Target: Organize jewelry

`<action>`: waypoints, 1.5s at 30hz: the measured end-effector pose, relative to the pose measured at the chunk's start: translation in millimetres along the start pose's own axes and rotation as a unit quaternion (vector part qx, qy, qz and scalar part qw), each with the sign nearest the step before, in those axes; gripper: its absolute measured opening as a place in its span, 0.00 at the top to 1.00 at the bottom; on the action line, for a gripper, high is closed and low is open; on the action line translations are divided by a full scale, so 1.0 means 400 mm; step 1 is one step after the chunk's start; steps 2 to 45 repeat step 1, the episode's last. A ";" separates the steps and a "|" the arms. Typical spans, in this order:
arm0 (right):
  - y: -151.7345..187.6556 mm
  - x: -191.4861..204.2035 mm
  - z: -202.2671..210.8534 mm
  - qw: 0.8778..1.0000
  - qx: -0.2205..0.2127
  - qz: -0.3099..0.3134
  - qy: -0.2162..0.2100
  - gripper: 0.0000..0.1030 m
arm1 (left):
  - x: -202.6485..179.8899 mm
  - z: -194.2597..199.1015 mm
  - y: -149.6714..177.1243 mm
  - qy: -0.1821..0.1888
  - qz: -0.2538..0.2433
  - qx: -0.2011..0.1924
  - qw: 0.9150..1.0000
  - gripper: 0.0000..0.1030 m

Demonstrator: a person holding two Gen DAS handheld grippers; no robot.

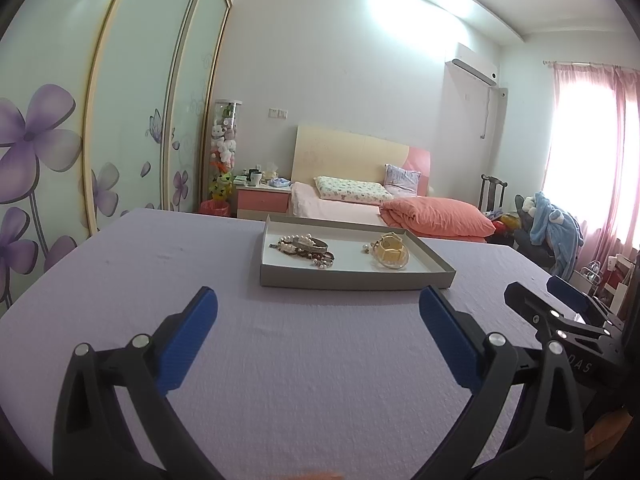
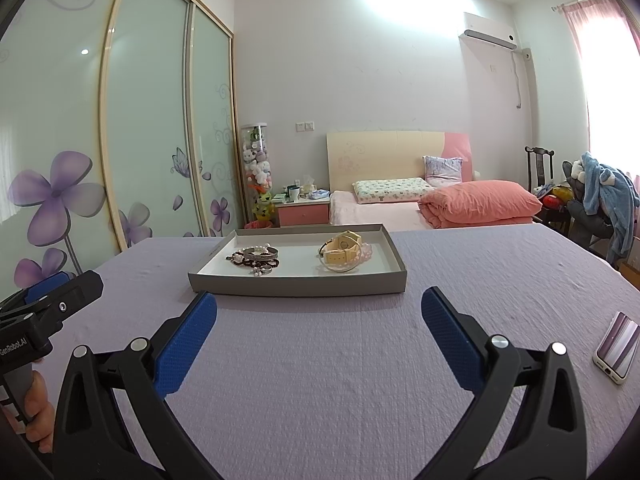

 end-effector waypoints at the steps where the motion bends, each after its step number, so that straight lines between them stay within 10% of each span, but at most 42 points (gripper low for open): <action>1: 0.000 0.000 0.000 1.000 0.000 0.000 0.000 0.02 | -0.001 0.000 0.000 0.000 0.000 0.000 1.000 0.04; 45: 0.000 0.000 0.000 1.000 0.000 0.000 0.000 0.02 | -0.001 0.000 0.000 0.000 0.000 0.000 1.000 0.04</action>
Point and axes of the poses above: each gripper's, at about its wrist camera, not at the fingertips, and z roughly against the way its jaws point, x to its left, y to its underside, the point moved 8 cm from there along -z, roughly the way its jaws point, and after that the axes turned 5 degrees about z, right-handed, at the moved point
